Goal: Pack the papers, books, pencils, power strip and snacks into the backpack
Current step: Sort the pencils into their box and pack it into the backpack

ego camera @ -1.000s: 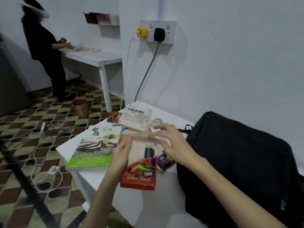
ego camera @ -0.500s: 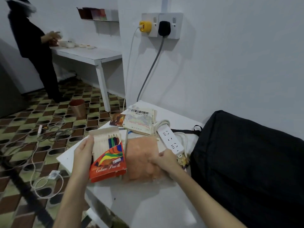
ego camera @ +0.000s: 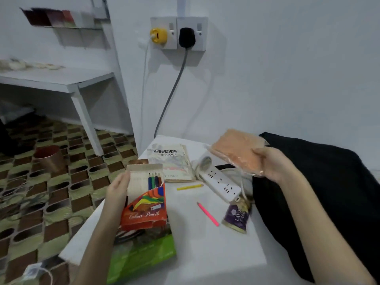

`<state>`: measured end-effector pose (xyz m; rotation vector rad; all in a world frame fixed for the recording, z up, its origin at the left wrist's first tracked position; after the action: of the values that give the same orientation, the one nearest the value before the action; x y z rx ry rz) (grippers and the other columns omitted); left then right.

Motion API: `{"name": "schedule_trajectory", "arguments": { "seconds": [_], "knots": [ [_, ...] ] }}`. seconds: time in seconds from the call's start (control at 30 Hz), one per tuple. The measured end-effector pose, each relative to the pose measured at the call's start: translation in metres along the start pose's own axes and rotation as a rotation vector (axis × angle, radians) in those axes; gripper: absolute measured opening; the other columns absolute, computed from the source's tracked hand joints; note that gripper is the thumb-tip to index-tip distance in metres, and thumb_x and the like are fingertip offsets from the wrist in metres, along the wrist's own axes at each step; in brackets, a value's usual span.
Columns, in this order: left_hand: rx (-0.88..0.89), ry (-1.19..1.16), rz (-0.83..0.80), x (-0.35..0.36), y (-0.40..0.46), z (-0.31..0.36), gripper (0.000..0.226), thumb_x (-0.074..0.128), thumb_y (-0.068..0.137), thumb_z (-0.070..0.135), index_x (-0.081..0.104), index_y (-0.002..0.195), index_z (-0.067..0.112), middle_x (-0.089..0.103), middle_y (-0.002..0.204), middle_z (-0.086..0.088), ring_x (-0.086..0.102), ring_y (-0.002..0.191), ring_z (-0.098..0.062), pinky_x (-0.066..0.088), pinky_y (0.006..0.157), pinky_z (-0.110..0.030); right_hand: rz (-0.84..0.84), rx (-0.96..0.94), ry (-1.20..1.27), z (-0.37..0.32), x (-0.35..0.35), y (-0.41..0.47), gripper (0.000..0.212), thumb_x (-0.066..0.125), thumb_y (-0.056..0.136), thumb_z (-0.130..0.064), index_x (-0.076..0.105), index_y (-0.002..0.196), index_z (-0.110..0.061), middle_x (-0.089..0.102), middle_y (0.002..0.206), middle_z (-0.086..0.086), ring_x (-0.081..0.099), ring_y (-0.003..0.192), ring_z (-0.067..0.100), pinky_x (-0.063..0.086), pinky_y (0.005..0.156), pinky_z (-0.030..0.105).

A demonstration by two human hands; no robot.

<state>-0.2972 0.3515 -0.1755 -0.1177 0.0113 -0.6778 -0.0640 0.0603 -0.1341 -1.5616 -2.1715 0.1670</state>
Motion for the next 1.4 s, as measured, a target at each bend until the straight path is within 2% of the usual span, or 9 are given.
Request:
{"name": "schedule_trajectory", "arguments": {
  "seconds": [0.13, 0.23, 0.37, 0.43, 0.57, 0.73, 0.93, 1.17, 1.4],
  "knots": [
    [-0.015, 0.02, -0.139, 0.035, 0.004, -0.006, 0.023, 0.043, 0.097, 0.035, 0.062, 0.096, 0.022, 0.067, 0.096, -0.005, 0.064, 0.088, -0.022, 0.051, 0.078, -0.036, 0.261, -0.039, -0.071, 0.023, -0.015, 0.027, 0.036, 0.039, 0.096, 0.0, 0.043, 0.131, 0.005, 0.058, 0.117, 0.017, 0.058, 0.093, 0.028, 0.049, 0.076, 0.037],
    [-0.032, 0.011, -0.206, 0.064, 0.003, -0.007, 0.022, 0.042, 0.098, 0.029, 0.059, 0.088, 0.023, 0.066, 0.091, -0.002, 0.063, 0.084, -0.016, 0.05, 0.072, -0.031, 0.377, -0.053, -0.273, 0.033, -0.03, 0.025, 0.037, 0.048, 0.092, -0.006, 0.048, 0.127, 0.007, 0.062, 0.103, 0.016, 0.058, 0.087, 0.028, 0.05, 0.072, 0.038],
    [-0.047, -0.026, -0.348, 0.114, -0.006, -0.003, 0.025, 0.041, 0.098, 0.028, 0.062, 0.094, 0.015, 0.069, 0.099, -0.009, 0.067, 0.091, -0.026, 0.051, 0.087, -0.041, 0.6, -0.462, -0.545, 0.012, -0.038, -0.038, 0.034, 0.056, 0.09, -0.017, 0.051, 0.122, -0.008, 0.056, 0.121, 0.007, 0.057, 0.102, 0.02, 0.042, 0.081, 0.022],
    [-0.034, -0.026, -0.45, 0.142, -0.015, 0.003, 0.033, 0.04, 0.098, 0.031, 0.06, 0.107, 0.007, 0.07, 0.1, -0.012, 0.068, 0.091, -0.028, 0.052, 0.085, -0.042, 0.446, -0.528, -0.518, 0.021, -0.021, -0.064, 0.029, 0.056, 0.092, -0.026, 0.057, 0.116, -0.011, 0.061, 0.112, 0.005, 0.059, 0.09, 0.013, 0.045, 0.069, 0.015],
    [0.041, 0.002, -0.591, 0.187, -0.038, 0.015, 0.038, 0.04, 0.098, 0.033, 0.057, 0.112, 0.002, 0.066, 0.108, -0.02, 0.065, 0.098, -0.034, 0.051, 0.084, -0.043, 0.031, -0.139, -0.312, 0.069, 0.005, -0.069, 0.042, 0.06, 0.083, -0.042, 0.057, 0.113, -0.013, 0.07, 0.102, 0.009, 0.07, 0.086, 0.023, 0.056, 0.073, 0.032],
    [0.241, 0.221, -0.677, 0.206, -0.042, 0.007, 0.027, 0.034, 0.101, 0.031, 0.06, 0.094, 0.029, 0.066, 0.092, 0.003, 0.063, 0.078, -0.011, 0.048, 0.064, -0.02, 0.091, -0.136, -0.129, 0.067, -0.026, -0.071, 0.026, 0.061, 0.088, -0.025, 0.06, 0.108, -0.007, 0.072, 0.095, 0.012, 0.07, 0.079, 0.024, 0.057, 0.074, 0.038],
    [0.564, 1.128, -0.811, 0.181, -0.015, -0.066, 0.042, 0.058, 0.072, -0.007, 0.069, 0.108, 0.011, 0.061, 0.121, -0.011, 0.053, 0.118, -0.022, 0.037, 0.098, -0.025, 0.148, 0.039, 0.004, 0.075, -0.064, -0.073, 0.025, 0.063, 0.087, -0.027, 0.06, 0.104, -0.008, 0.07, 0.091, 0.012, 0.069, 0.065, 0.019, 0.054, 0.05, 0.027],
    [0.427, 0.772, -0.607, 0.139, -0.001, -0.031, 0.039, 0.07, 0.079, 0.004, 0.065, 0.068, 0.041, 0.065, 0.076, 0.014, 0.059, 0.074, 0.001, 0.046, 0.075, -0.025, 0.115, 0.03, -0.043, 0.084, -0.06, -0.063, 0.023, 0.062, 0.088, -0.027, 0.06, 0.105, -0.012, 0.07, 0.099, 0.011, 0.069, 0.078, 0.025, 0.056, 0.06, 0.034],
    [0.345, 0.294, -0.645, 0.16, -0.037, 0.081, 0.009, 0.058, 0.085, -0.004, 0.065, 0.086, 0.002, 0.06, 0.051, 0.009, 0.049, 0.046, -0.002, 0.043, 0.051, -0.01, 0.008, 0.0, -0.141, 0.092, -0.043, -0.061, 0.021, 0.061, 0.089, -0.026, 0.06, 0.106, -0.014, 0.071, 0.096, 0.01, 0.07, 0.075, 0.022, 0.057, 0.063, 0.031]
  ]
}}
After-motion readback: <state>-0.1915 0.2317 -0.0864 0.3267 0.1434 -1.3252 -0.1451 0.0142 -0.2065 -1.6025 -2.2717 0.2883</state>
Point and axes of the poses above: each hand's wrist, its own y-axis towards the middle knuckle, its own x-axis out of the palm, z = x × y, the point moved 8 cm from there along y, towards the middle knuckle
